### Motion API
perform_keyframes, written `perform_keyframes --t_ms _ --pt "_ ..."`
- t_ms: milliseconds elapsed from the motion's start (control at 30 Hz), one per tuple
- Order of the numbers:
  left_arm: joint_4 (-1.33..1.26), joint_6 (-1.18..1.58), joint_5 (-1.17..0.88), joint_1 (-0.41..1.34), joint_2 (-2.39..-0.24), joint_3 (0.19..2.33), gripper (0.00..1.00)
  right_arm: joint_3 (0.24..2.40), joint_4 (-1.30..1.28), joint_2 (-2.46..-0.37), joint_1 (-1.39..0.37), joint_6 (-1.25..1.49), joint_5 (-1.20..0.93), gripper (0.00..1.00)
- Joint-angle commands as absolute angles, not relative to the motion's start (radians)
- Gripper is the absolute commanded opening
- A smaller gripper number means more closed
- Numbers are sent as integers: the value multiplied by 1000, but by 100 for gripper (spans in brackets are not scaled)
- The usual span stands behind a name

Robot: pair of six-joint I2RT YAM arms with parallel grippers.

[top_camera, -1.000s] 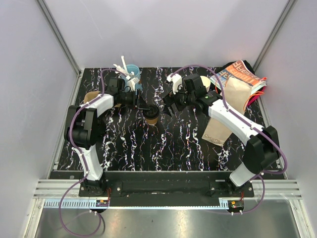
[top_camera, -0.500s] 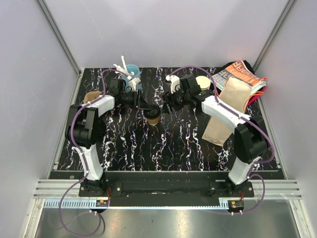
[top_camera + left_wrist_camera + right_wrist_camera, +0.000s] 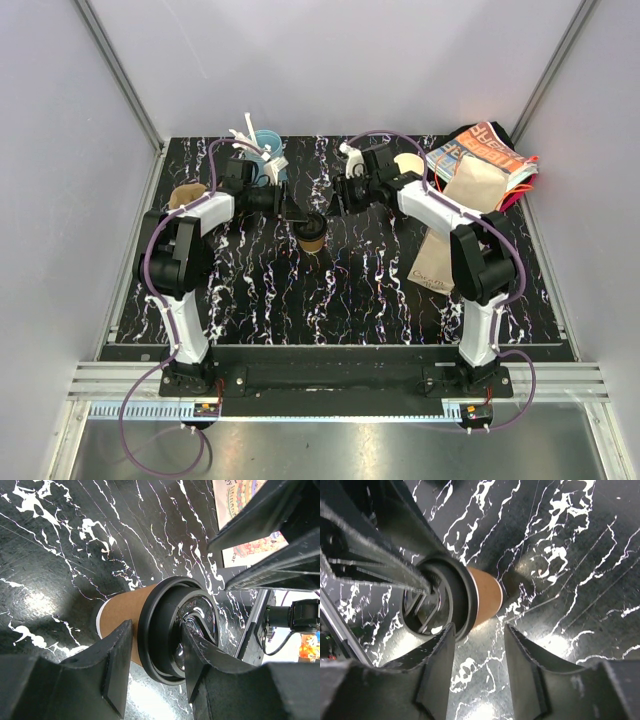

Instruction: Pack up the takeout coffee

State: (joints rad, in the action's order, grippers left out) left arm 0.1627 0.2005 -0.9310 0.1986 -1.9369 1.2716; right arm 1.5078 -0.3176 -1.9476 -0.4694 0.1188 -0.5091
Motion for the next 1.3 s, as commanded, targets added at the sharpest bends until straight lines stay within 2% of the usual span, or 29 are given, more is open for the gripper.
perform_keyframes --t_ms 0,567,1000,1267 --pt "268 121 -816 230 -2014 1239 43 1578 -281 -1976 -472 156 -520 47" --pt "285 120 -782 245 -2023 1249 41 1591 -285 -2048 -483 147 -497 31" --pt "322 123 -721 256 -2042 1273 38 1546 -275 -1980 -489 110 -499 34" --pt "339 124 -698 259 -2043 1279 38 1499 -305 -1999 -541 37 -379 34"
